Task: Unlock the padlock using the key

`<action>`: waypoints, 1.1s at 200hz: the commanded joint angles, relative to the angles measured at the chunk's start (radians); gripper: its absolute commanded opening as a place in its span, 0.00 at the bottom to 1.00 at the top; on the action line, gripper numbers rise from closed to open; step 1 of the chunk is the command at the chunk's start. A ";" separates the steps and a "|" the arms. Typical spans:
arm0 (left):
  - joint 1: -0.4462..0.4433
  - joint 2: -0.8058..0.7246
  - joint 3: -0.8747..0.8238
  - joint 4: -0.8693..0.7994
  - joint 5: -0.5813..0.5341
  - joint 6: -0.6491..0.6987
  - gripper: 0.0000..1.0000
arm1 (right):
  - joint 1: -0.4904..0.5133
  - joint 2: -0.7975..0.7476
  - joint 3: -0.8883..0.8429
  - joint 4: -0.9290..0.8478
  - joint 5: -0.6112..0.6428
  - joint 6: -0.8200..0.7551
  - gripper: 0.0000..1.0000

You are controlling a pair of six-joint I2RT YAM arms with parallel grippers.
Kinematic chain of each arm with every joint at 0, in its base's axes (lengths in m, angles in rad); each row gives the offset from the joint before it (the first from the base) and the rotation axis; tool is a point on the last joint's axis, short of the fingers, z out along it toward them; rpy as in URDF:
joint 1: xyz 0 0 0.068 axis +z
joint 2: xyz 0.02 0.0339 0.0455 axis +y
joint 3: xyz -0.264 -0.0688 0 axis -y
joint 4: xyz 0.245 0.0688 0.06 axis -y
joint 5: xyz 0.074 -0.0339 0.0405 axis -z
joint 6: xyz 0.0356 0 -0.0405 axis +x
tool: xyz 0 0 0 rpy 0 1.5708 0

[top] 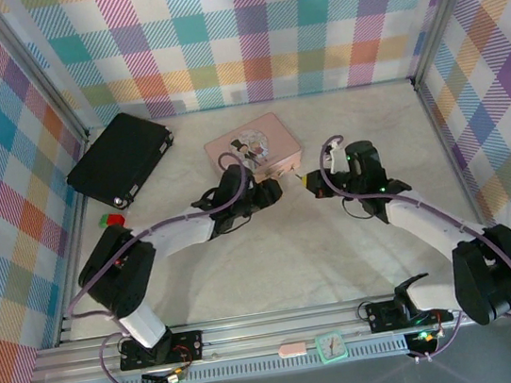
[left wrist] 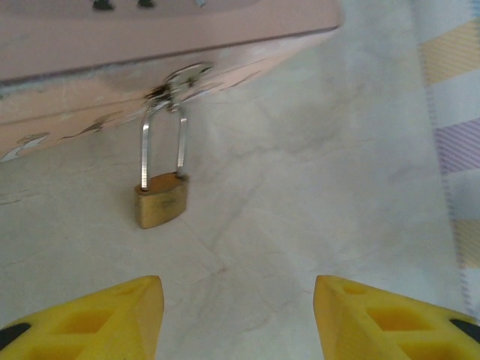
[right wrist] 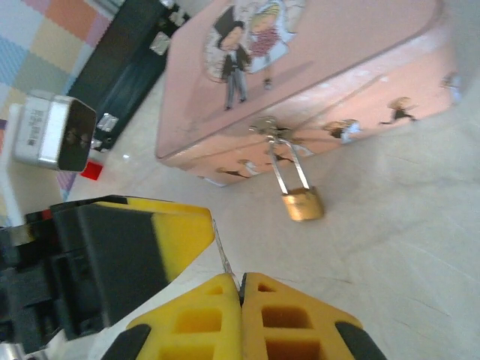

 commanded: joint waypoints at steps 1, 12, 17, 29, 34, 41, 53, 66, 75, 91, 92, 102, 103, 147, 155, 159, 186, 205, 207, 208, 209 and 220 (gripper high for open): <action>-0.013 0.063 0.057 -0.056 -0.122 0.023 0.54 | -0.015 -0.044 -0.027 -0.041 0.024 -0.035 0.00; -0.018 0.095 0.074 -0.055 -0.164 0.024 0.54 | -0.020 -0.055 -0.035 -0.040 0.025 -0.035 0.00; -0.019 0.110 0.083 -0.053 -0.179 0.022 0.54 | -0.022 -0.058 -0.039 -0.038 0.025 -0.034 0.00; -0.018 0.145 0.101 -0.033 -0.190 0.019 0.53 | -0.026 -0.064 -0.050 -0.026 0.019 -0.029 0.00; -0.019 0.160 0.109 -0.022 -0.189 0.015 0.53 | -0.027 -0.066 -0.054 -0.020 0.017 -0.027 0.00; -0.019 0.182 0.120 -0.009 -0.184 0.008 0.53 | -0.028 -0.065 -0.058 -0.010 0.012 -0.024 0.00; -0.020 0.216 0.136 0.020 -0.183 0.001 0.52 | -0.031 -0.064 -0.064 0.000 0.008 -0.020 0.00; -0.020 0.249 0.156 0.032 -0.186 -0.008 0.51 | -0.034 -0.061 -0.069 0.011 0.002 -0.015 0.00; -0.020 0.270 0.167 0.041 -0.190 -0.010 0.51 | -0.034 -0.058 -0.070 0.018 -0.003 -0.014 0.00; -0.020 0.297 0.179 0.061 -0.195 -0.016 0.50 | -0.037 -0.056 -0.072 0.027 -0.008 -0.012 0.00; -0.020 0.298 0.179 0.062 -0.195 -0.016 0.49 | -0.037 -0.056 -0.073 0.028 -0.008 -0.012 0.00; -0.019 0.313 0.184 0.076 -0.202 -0.019 0.48 | -0.039 -0.055 -0.074 0.033 -0.013 -0.011 0.00; -0.019 0.315 0.185 0.078 -0.202 -0.020 0.48 | -0.039 -0.055 -0.075 0.034 -0.013 -0.011 0.00; -0.019 0.378 0.226 0.096 -0.199 -0.018 0.37 | -0.046 -0.055 -0.086 0.044 -0.023 0.000 0.00; -0.019 0.383 0.227 0.101 -0.196 -0.018 0.34 | -0.047 -0.057 -0.088 0.043 -0.024 0.000 0.00; -0.019 0.385 0.228 0.103 -0.196 -0.018 0.33 | -0.048 -0.059 -0.088 0.042 -0.024 0.001 0.00; -0.019 0.376 0.216 0.112 -0.185 -0.030 0.21 | -0.052 -0.067 -0.095 0.039 -0.022 0.002 0.00; -0.018 0.351 0.198 0.124 -0.165 -0.045 0.12 | -0.056 -0.066 -0.100 0.042 -0.024 0.009 0.00; -0.017 0.347 0.196 0.126 -0.162 -0.048 0.11 | -0.056 -0.066 -0.101 0.045 -0.025 0.009 0.00; -0.017 0.346 0.195 0.126 -0.161 -0.048 0.11 | -0.056 -0.065 -0.101 0.045 -0.026 0.010 0.00; -0.017 0.344 0.194 0.126 -0.161 -0.050 0.10 | -0.056 -0.065 -0.101 0.045 -0.026 0.011 0.00; -0.012 0.325 0.186 0.126 -0.145 -0.064 0.04 | -0.058 -0.052 -0.105 0.052 -0.039 0.025 0.00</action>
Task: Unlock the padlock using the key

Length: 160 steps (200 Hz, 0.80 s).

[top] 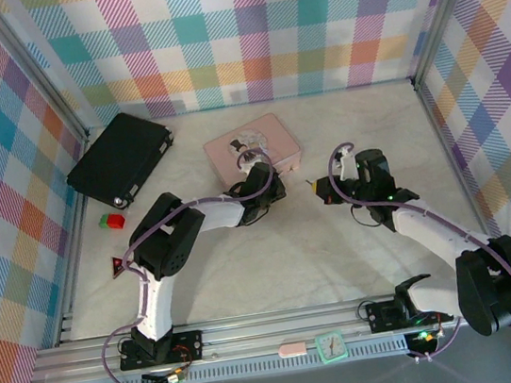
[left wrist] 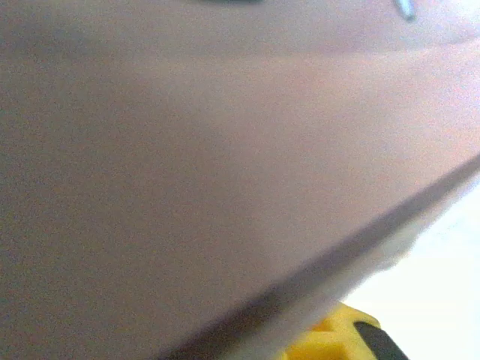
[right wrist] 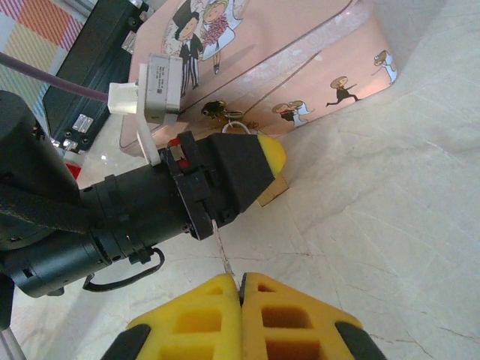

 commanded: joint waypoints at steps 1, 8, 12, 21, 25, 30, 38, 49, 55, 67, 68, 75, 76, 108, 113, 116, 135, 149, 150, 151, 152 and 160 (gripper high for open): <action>0.003 -0.037 -0.025 0.004 0.031 -0.032 0.03 | -0.008 0.001 -0.015 0.032 -0.036 0.026 0.00; 0.006 -0.049 -0.030 0.009 0.045 -0.048 0.00 | -0.009 0.013 -0.019 0.039 -0.049 0.040 0.00; 0.009 -0.054 -0.034 0.011 0.056 -0.058 0.00 | -0.009 0.022 -0.021 0.048 -0.060 0.050 0.00; 0.018 -0.068 -0.042 0.021 0.085 -0.090 0.00 | -0.009 0.046 -0.032 0.077 -0.085 0.080 0.00; 0.023 -0.074 -0.047 0.030 0.097 -0.108 0.00 | -0.009 0.058 -0.039 0.095 -0.102 0.094 0.00; 0.029 -0.079 -0.056 0.047 0.121 -0.133 0.00 | -0.008 0.071 -0.049 0.124 -0.119 0.114 0.00; 0.039 -0.086 -0.071 0.084 0.158 -0.181 0.00 | -0.009 0.091 -0.067 0.172 -0.141 0.150 0.00; 0.053 -0.093 -0.102 0.166 0.211 -0.250 0.00 | -0.009 0.122 -0.088 0.238 -0.169 0.195 0.00; 0.058 -0.096 -0.120 0.211 0.235 -0.284 0.00 | -0.009 0.136 -0.097 0.267 -0.179 0.215 0.00; 0.065 -0.099 -0.142 0.277 0.265 -0.335 0.00 | -0.009 0.165 -0.108 0.313 -0.197 0.247 0.00; 0.065 -0.099 -0.143 0.281 0.268 -0.338 0.00 | -0.009 0.168 -0.108 0.317 -0.198 0.249 0.00; 0.066 -0.102 -0.150 0.301 0.280 -0.359 0.00 | -0.008 0.182 -0.111 0.333 -0.203 0.261 0.00; 0.067 -0.104 -0.150 0.304 0.282 -0.361 0.00 | -0.008 0.184 -0.111 0.334 -0.204 0.264 0.00; 0.074 -0.115 -0.178 0.411 0.319 -0.434 0.00 | -0.009 0.259 -0.116 0.427 -0.246 0.322 0.00; 0.074 -0.116 -0.182 0.426 0.321 -0.441 0.00 | -0.009 0.271 -0.115 0.445 -0.253 0.332 0.00; 0.074 -0.118 -0.186 0.434 0.324 -0.446 0.00 | -0.008 0.275 -0.115 0.455 -0.255 0.337 0.00; 0.076 -0.127 -0.197 0.467 0.332 -0.464 0.00 | -0.008 0.313 -0.109 0.512 -0.269 0.361 0.00; 0.076 -0.132 -0.202 0.482 0.339 -0.473 0.00 | -0.009 0.333 -0.098 0.543 -0.281 0.375 0.00; 0.077 -0.131 -0.202 0.483 0.339 -0.473 0.00 | -0.008 0.334 -0.098 0.545 -0.281 0.376 0.00; 0.077 -0.131 -0.202 0.484 0.340 -0.474 0.00 | -0.007 0.335 -0.097 0.546 -0.282 0.377 0.00; 0.077 -0.131 -0.203 0.486 0.340 -0.475 0.00 | -0.008 0.336 -0.096 0.548 -0.283 0.377 0.00; 0.076 -0.133 -0.205 0.498 0.345 -0.480 0.00 | -0.007 0.348 -0.085 0.549 -0.290 0.381 0.00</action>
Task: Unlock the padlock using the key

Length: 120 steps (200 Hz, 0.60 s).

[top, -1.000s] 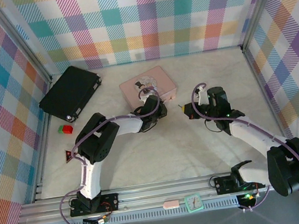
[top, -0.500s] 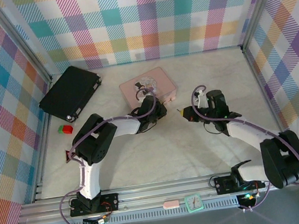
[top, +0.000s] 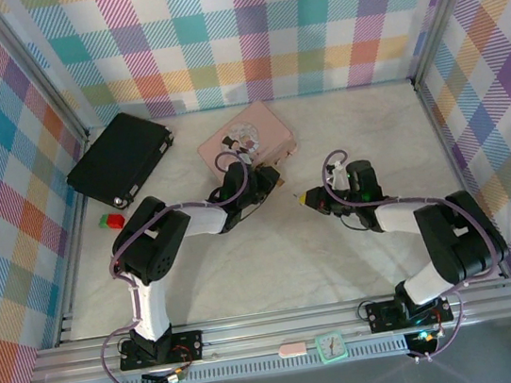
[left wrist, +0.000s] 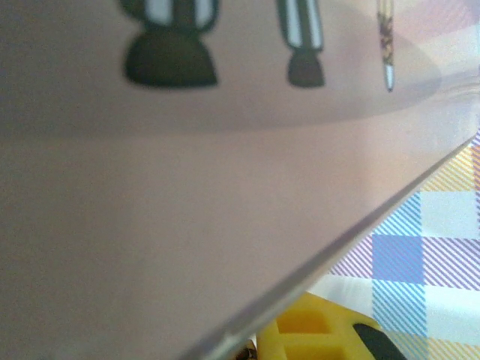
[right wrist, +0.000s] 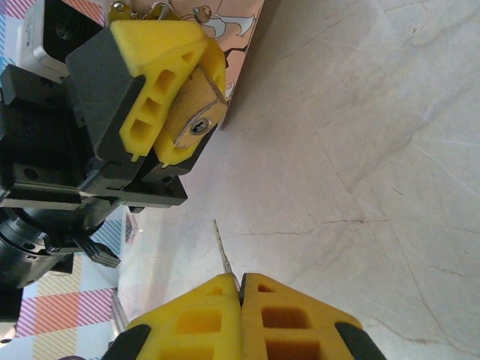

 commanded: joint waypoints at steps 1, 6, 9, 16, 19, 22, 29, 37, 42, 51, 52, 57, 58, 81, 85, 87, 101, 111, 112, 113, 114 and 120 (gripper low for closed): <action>-0.002 -0.033 -0.019 0.104 0.085 -0.097 0.00 | -0.006 0.028 0.022 0.102 -0.055 0.045 0.00; -0.002 -0.033 -0.019 0.112 0.086 -0.102 0.00 | -0.006 0.034 0.026 0.102 -0.060 0.048 0.00; -0.002 -0.034 -0.020 0.116 0.086 -0.105 0.00 | -0.006 0.038 0.031 0.102 -0.061 0.049 0.00; -0.002 -0.033 -0.024 0.126 0.087 -0.110 0.00 | -0.007 0.047 0.038 0.129 -0.064 0.051 0.00; -0.001 -0.033 -0.025 0.129 0.088 -0.112 0.00 | -0.007 0.050 0.041 0.133 -0.066 0.051 0.00; -0.002 -0.033 -0.027 0.134 0.088 -0.113 0.00 | -0.006 0.055 0.045 0.138 -0.068 0.051 0.00; -0.002 -0.035 -0.030 0.139 0.090 -0.115 0.00 | -0.007 0.064 0.051 0.145 -0.070 0.054 0.00; -0.002 -0.038 -0.032 0.140 0.091 -0.117 0.00 | -0.007 0.073 0.057 0.153 -0.073 0.056 0.00; -0.002 -0.039 -0.034 0.141 0.091 -0.115 0.00 | -0.007 0.077 0.060 0.157 -0.075 0.059 0.00; -0.001 -0.041 -0.037 0.140 0.090 -0.115 0.00 | -0.007 0.084 0.064 0.168 -0.077 0.063 0.00; -0.001 -0.041 -0.038 0.140 0.090 -0.115 0.00 | -0.007 0.085 0.066 0.169 -0.077 0.063 0.00; -0.001 -0.043 -0.039 0.141 0.088 -0.115 0.00 | -0.007 0.088 0.068 0.174 -0.077 0.065 0.00; 0.000 -0.043 -0.039 0.141 0.088 -0.115 0.00 | -0.007 0.089 0.068 0.175 -0.077 0.066 0.00; -0.001 -0.041 -0.041 0.146 0.090 -0.119 0.00 | -0.006 0.104 0.078 0.191 -0.073 0.074 0.00; -0.001 -0.040 -0.041 0.148 0.092 -0.121 0.00 | -0.007 0.107 0.080 0.194 -0.073 0.076 0.00; -0.002 -0.039 -0.041 0.150 0.091 -0.122 0.00 | -0.007 0.109 0.081 0.195 -0.073 0.077 0.00; -0.001 -0.038 -0.041 0.155 0.091 -0.126 0.00 | -0.008 0.121 0.087 0.206 -0.073 0.081 0.00; -0.002 -0.038 -0.039 0.156 0.092 -0.126 0.00 | -0.008 0.128 0.089 0.210 -0.073 0.082 0.00; -0.001 -0.037 -0.039 0.156 0.092 -0.125 0.00 | -0.008 0.128 0.090 0.211 -0.073 0.082 0.00; -0.001 -0.038 -0.039 0.156 0.091 -0.125 0.00 | -0.007 0.128 0.089 0.212 -0.073 0.082 0.00; -0.001 -0.039 -0.040 0.156 0.092 -0.126 0.00 | -0.007 0.129 0.090 0.212 -0.073 0.083 0.00; -0.001 -0.039 -0.040 0.156 0.092 -0.126 0.00 | -0.007 0.132 0.088 0.213 -0.074 0.083 0.00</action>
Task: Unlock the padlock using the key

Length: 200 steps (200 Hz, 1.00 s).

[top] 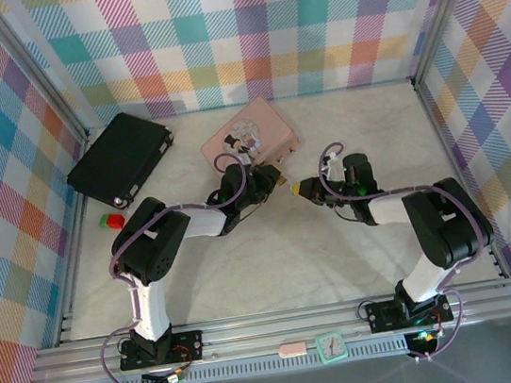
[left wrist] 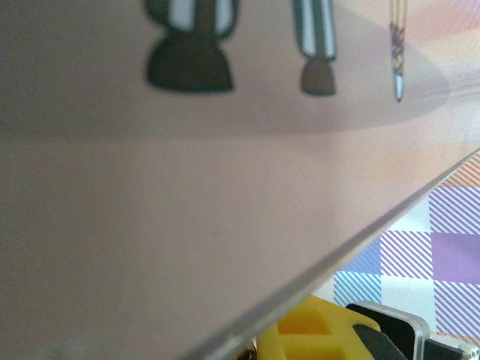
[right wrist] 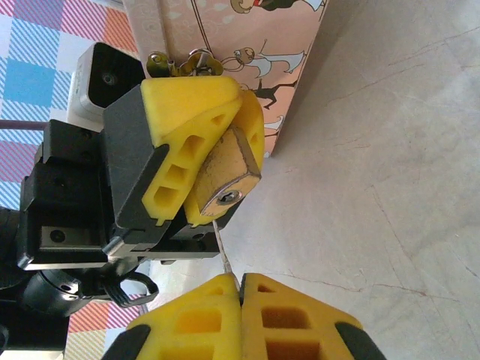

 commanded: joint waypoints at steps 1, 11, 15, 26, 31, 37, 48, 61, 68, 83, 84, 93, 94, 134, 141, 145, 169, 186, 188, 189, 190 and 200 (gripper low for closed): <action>-0.001 -0.035 -0.011 0.063 0.055 -0.061 0.00 | -0.007 0.023 0.022 0.052 -0.022 0.015 0.00; -0.001 -0.035 -0.011 0.065 0.054 -0.060 0.00 | -0.006 0.027 0.021 0.055 -0.021 0.018 0.00; -0.001 -0.035 -0.011 0.064 0.054 -0.060 0.00 | -0.006 0.030 0.021 0.057 -0.022 0.017 0.00; -0.002 -0.033 -0.011 0.066 0.056 -0.060 0.00 | -0.006 0.035 0.019 0.068 -0.025 0.022 0.00; -0.002 -0.033 -0.013 0.068 0.056 -0.061 0.00 | -0.006 0.037 0.018 0.074 -0.027 0.025 0.00; -0.002 -0.034 -0.014 0.068 0.056 -0.063 0.00 | -0.006 0.040 0.019 0.083 -0.029 0.029 0.00; -0.002 -0.032 -0.014 0.069 0.056 -0.064 0.00 | -0.006 0.043 0.022 0.093 -0.030 0.034 0.00; -0.002 -0.031 -0.013 0.069 0.057 -0.064 0.00 | -0.006 0.046 0.026 0.096 -0.031 0.036 0.00; -0.002 -0.030 -0.014 0.071 0.057 -0.066 0.00 | -0.006 0.049 0.029 0.098 -0.032 0.038 0.00; -0.002 -0.030 -0.013 0.074 0.057 -0.067 0.00 | -0.006 0.053 0.037 0.096 -0.038 0.041 0.00; -0.002 -0.030 -0.013 0.075 0.057 -0.067 0.00 | -0.006 0.054 0.037 0.096 -0.038 0.041 0.00; -0.002 -0.030 -0.013 0.076 0.057 -0.067 0.00 | -0.006 0.059 0.040 0.099 -0.040 0.044 0.00; -0.002 -0.030 -0.013 0.076 0.058 -0.067 0.00 | -0.006 0.059 0.040 0.100 -0.040 0.044 0.00; -0.004 -0.030 -0.009 0.077 0.062 -0.069 0.00 | -0.004 0.080 0.040 0.138 -0.047 0.067 0.00; -0.004 -0.030 -0.008 0.077 0.061 -0.070 0.00 | -0.004 0.082 0.044 0.139 -0.048 0.068 0.00; -0.004 -0.030 -0.010 0.077 0.062 -0.071 0.00 | -0.004 0.083 0.047 0.138 -0.049 0.068 0.00; -0.005 -0.031 -0.006 0.079 0.063 -0.072 0.00 | -0.002 0.090 0.053 0.139 -0.055 0.070 0.00; -0.007 -0.031 -0.003 0.078 0.065 -0.072 0.00 | -0.003 0.093 0.056 0.142 -0.059 0.073 0.00; -0.007 -0.031 -0.002 0.077 0.065 -0.072 0.00 | -0.001 0.093 0.055 0.145 -0.059 0.073 0.00; -0.007 -0.031 -0.003 0.077 0.065 -0.072 0.00 | -0.002 0.094 0.054 0.146 -0.059 0.073 0.00; -0.007 -0.030 -0.003 0.078 0.065 -0.072 0.00 | -0.002 0.094 0.054 0.147 -0.060 0.073 0.00; -0.006 -0.030 -0.003 0.076 0.065 -0.072 0.00 | -0.003 0.093 0.054 0.151 -0.061 0.076 0.00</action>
